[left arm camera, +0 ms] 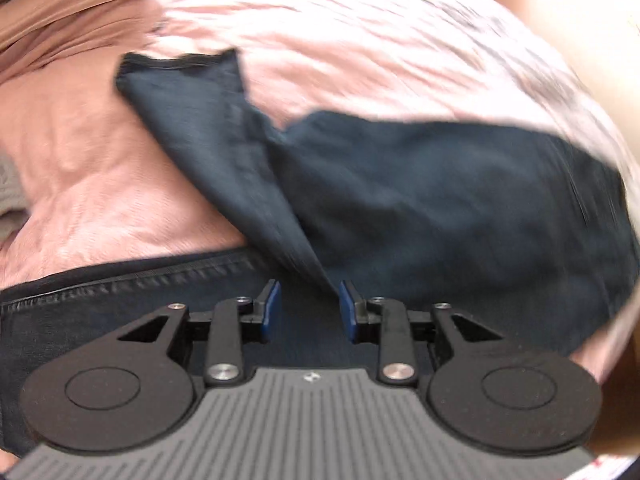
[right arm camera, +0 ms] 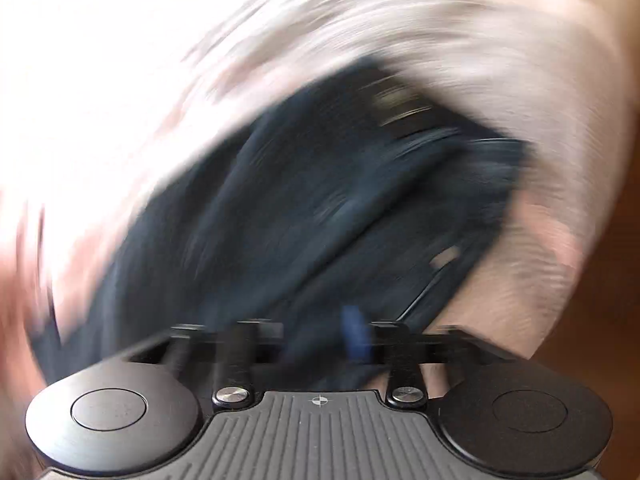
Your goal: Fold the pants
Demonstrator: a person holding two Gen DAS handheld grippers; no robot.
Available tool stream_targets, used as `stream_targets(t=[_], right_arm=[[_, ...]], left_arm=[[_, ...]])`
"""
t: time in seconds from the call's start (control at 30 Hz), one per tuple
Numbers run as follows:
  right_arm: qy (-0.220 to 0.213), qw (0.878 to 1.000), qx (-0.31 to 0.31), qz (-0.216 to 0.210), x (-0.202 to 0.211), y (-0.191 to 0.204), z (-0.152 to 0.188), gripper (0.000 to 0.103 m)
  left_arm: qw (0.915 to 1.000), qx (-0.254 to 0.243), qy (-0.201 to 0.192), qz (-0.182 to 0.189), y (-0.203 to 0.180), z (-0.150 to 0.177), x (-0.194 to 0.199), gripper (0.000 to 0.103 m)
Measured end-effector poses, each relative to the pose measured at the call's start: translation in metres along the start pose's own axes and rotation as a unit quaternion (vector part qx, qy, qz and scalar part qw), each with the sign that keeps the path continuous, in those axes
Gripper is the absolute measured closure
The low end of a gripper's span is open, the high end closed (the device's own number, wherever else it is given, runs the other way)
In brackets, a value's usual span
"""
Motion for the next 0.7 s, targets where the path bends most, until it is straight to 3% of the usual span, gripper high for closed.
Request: stream_targets(t=[0.07, 0.2, 0.27, 0.33, 0.4, 0.53, 0.7], right_arm=[[-0.044, 0.996, -0.066, -0.047, 0.001, -0.022, -0.02, 0.048], [-0.058, 0.99, -0.116, -0.059, -0.02, -0.046, -0.045, 0.05], [-0.056, 0.988, -0.132, -0.053, -0.03, -0.053, -0.05, 0.053], [-0.055, 0.987, -0.141, -0.054, -0.035, -0.056, -0.054, 0.058], [-0.056, 0.987, -0.142, -0.053, -0.034, -0.063, -0.057, 0.059], [-0.054, 0.988, -0.139, -0.048, -0.044, -0.067, -0.073, 0.061], [-0.048, 0.99, -0.128, -0.039, -0.047, -0.065, -0.079, 0.062]], left_arm=[[0.9992, 0.037, -0.011, 0.0, 0.009, -0.009, -0.001, 0.076], [0.9965, 0.08, -0.023, -0.014, 0.021, -0.022, 0.0, 0.075], [0.9965, 0.067, -0.034, -0.038, 0.019, -0.033, 0.003, 0.072], [0.9964, 0.047, -0.042, -0.057, 0.013, -0.048, 0.003, 0.059], [0.9959, 0.029, -0.045, -0.073, 0.009, -0.066, -0.005, 0.055], [0.9921, -0.006, -0.048, -0.115, 0.002, -0.11, -0.034, 0.055], [0.9876, 0.0, -0.041, -0.152, 0.009, -0.172, -0.076, 0.054]])
Point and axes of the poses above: each gripper's, at about its wrist camera, not at the fingertips, and x roughly against the way its jaws point, y to its left, z to its underside, the point moved 6 cm from there along -x, roughly the way its jaws point, and after that the axes turned 13 degrees about y, right-handed, at the moved point
